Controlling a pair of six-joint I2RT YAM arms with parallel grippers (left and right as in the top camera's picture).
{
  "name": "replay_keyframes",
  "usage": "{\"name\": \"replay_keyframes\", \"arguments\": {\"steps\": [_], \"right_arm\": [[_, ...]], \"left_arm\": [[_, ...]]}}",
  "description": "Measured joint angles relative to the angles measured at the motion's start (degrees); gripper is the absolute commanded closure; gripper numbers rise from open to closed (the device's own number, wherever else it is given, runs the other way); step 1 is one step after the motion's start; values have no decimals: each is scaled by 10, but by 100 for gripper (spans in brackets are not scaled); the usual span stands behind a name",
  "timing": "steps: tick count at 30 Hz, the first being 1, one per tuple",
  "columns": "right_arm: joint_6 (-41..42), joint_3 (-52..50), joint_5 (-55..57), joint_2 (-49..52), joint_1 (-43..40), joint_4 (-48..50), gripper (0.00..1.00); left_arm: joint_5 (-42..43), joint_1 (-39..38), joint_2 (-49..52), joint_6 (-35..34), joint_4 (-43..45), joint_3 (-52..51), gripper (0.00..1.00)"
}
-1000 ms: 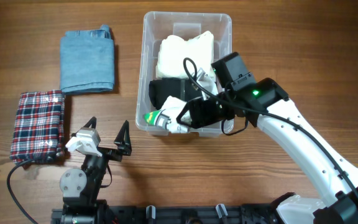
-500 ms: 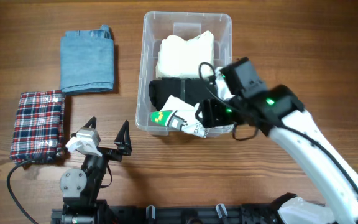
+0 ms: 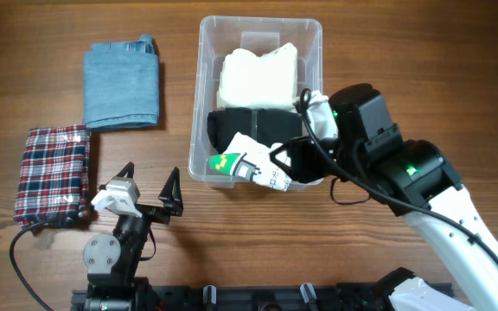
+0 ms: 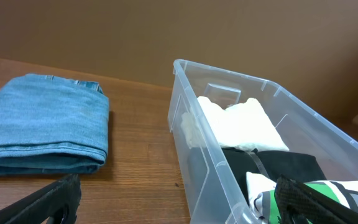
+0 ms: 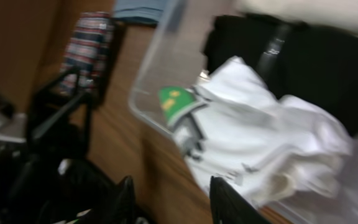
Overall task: Pack container
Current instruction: 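Release the white t-shirt and press it flat into the bin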
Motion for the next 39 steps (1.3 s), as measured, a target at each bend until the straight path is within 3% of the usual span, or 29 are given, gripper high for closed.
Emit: {"name": "replay_keyframes", "arguments": {"steps": [5, 9, 21, 39], "right_arm": [[3, 0, -22, 12, 29, 17, 82], [5, 1, -25, 40, 51, 24, 86], [24, 2, 42, 183, 87, -10, 88], [44, 25, 124, 222, 90, -16, 88]], "left_arm": [[0, 0, 0, 0, 0, 0, 0], [0, 0, 0, 0, 0, 0, 0], [0, 0, 0, 0, 0, 0, 0], [0, 0, 0, 0, 0, 0, 0]]}}
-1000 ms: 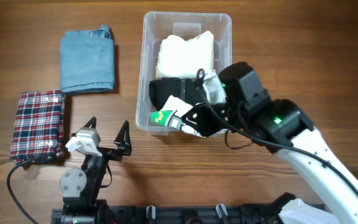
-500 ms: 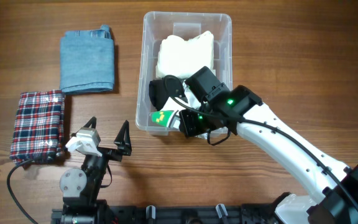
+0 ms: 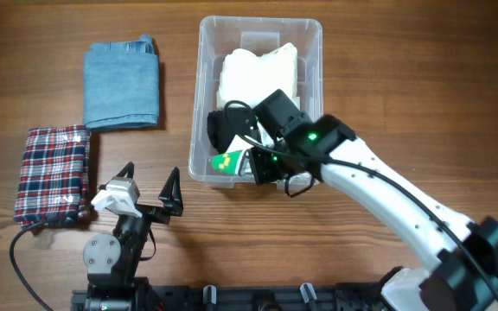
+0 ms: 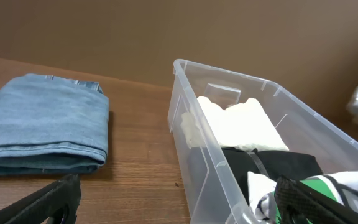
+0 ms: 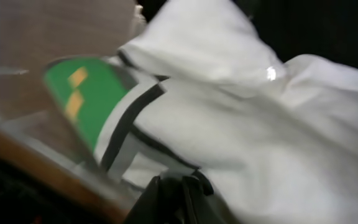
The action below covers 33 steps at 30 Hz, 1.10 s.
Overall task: Pack container
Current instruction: 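Release the white t-shirt and press it flat into the bin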
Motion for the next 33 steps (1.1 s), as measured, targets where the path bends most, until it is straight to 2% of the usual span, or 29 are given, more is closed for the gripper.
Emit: {"name": "replay_keyframes", "arguments": {"steps": [12, 16, 19, 25, 28, 33], "right_arm": [[0, -7, 51, 17, 0, 5, 85], [2, -1, 55, 44, -3, 16, 93], [2, 1, 61, 62, -5, 24, 94], [2, 26, 67, 71, -6, -17, 91], [0, 66, 67, 71, -6, -45, 85], [-7, 143, 65, 68, -5, -51, 82]], "left_arm": [[0, 0, 0, 0, 0, 0, 0], [0, 0, 0, 0, 0, 0, 0], [0, 0, 0, 0, 0, 0, 0], [0, 0, 0, 0, 0, 0, 0], [0, 0, 0, 0, 0, 0, 0], [0, 0, 0, 0, 0, 0, 0]]}}
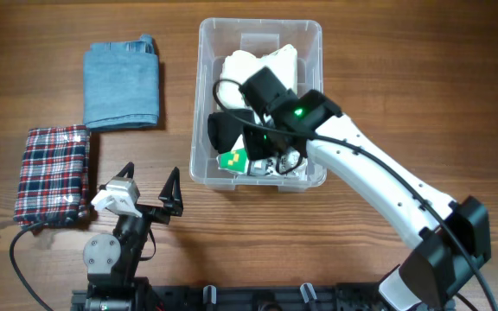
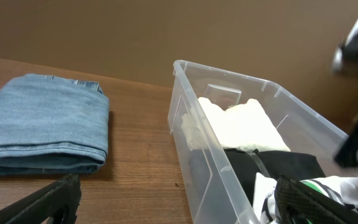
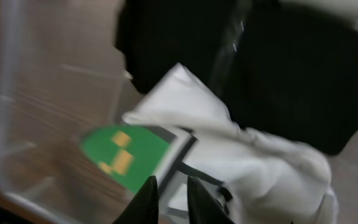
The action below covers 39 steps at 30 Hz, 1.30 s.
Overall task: Pack container
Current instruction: 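Release the white t-shirt and press it flat into the bin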
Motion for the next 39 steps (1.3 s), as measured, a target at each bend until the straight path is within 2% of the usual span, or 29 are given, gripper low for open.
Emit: {"name": "replay_keyframes", "arguments": {"steps": [10, 24, 28, 39], "right_arm": [[-4, 8, -11, 0, 0, -17, 82], [-15, 9, -39, 116, 19, -41, 83], [-15, 11, -41, 139, 23, -40, 88], [-16, 19, -44, 148, 33, -45, 89]], "left_arm": [[0, 0, 0, 0, 0, 0, 0], [0, 0, 0, 0, 0, 0, 0], [0, 0, 0, 0, 0, 0, 0], [0, 0, 0, 0, 0, 0, 0]]}}
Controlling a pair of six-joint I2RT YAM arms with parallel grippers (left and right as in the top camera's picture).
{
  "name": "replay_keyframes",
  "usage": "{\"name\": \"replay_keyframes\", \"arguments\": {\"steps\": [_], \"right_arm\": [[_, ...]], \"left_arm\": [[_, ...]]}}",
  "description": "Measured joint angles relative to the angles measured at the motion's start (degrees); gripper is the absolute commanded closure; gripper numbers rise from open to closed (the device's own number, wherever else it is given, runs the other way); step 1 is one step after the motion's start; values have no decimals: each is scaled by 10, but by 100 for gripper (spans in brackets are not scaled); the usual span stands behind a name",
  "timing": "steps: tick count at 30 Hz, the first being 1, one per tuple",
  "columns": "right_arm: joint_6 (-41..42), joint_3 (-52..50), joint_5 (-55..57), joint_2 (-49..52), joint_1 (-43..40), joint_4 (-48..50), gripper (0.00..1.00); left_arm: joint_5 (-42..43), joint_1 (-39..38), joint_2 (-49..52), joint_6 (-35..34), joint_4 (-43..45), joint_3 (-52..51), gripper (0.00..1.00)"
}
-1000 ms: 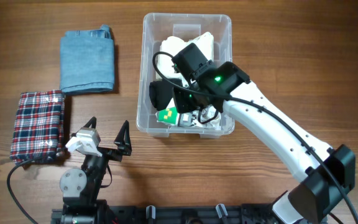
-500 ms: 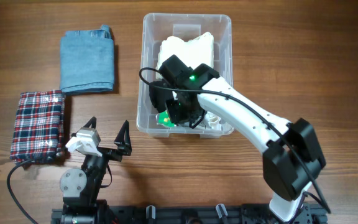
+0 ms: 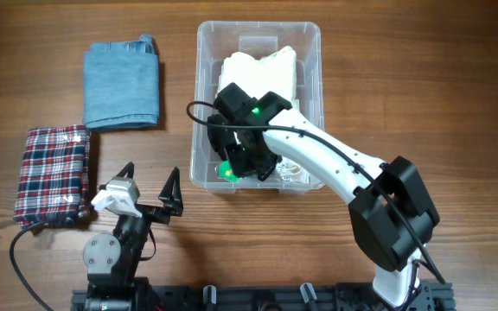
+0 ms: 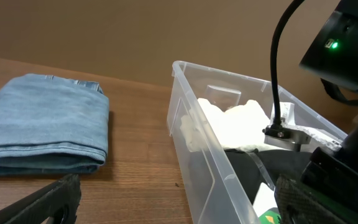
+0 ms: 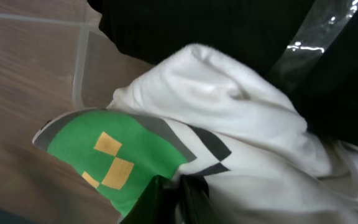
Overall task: Pack container
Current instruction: 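Release the white t-shirt and press it flat into the bin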
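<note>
A clear plastic bin [image 3: 260, 23] holds a cream garment [image 3: 262, 71] at the back and a black garment [image 5: 241, 31] in the middle. A white garment with a green patch [image 5: 229, 102] lies at the front. My right gripper [image 5: 178, 190] is low in the bin's front left corner. Its fingers are pinched shut on that white and green garment [image 3: 226, 171]. Near the table's front edge my left gripper [image 3: 150, 195] stands wide open, holding nothing. Folded blue jeans [image 3: 121, 85] and a folded plaid cloth [image 3: 52, 173] lie on the table left of the bin.
The right arm [image 3: 318, 160] stretches across the bin from the front right, with a cable looping over the bin's left wall. In the left wrist view the jeans [image 4: 42, 121] lie left of the bin [image 4: 210, 155]. Wooden tabletop surrounds everything.
My right gripper has moved from over the bin's middle down to its front left corner, fingers now tight on the white and green garment. The left arm has not moved.
At first the white and green garment hung over the bin's front rim with my right gripper open beside it. Then the gripper was shut on it at the rim. Later the garment lay inside the bin, and now the gripper pinches it in the front left corner.
</note>
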Motion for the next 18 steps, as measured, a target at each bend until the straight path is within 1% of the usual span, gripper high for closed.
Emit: {"name": "replay_keyframes", "arguments": {"steps": [2, 4, 7, 13, 18], "right_arm": [[0, 13, 0, 0, 1, -19, 89], [0, 31, 5, 0, 2, -45, 84], [-2, 65, 32, -5, 5, -84, 74], [3, 88, 90, -45, 4, -153, 74], [3, 77, 107, -48, 2, -164, 73]], "left_arm": [[0, 0, 0, 0, 0, 0, 0], [0, 0, 0, 0, 0, 0, 0], [0, 0, 0, 0, 0, 0, 0], [0, 0, 1, 0, 0, 0, 0], [0, 0, 2, 0, 0, 0, 0]]}}
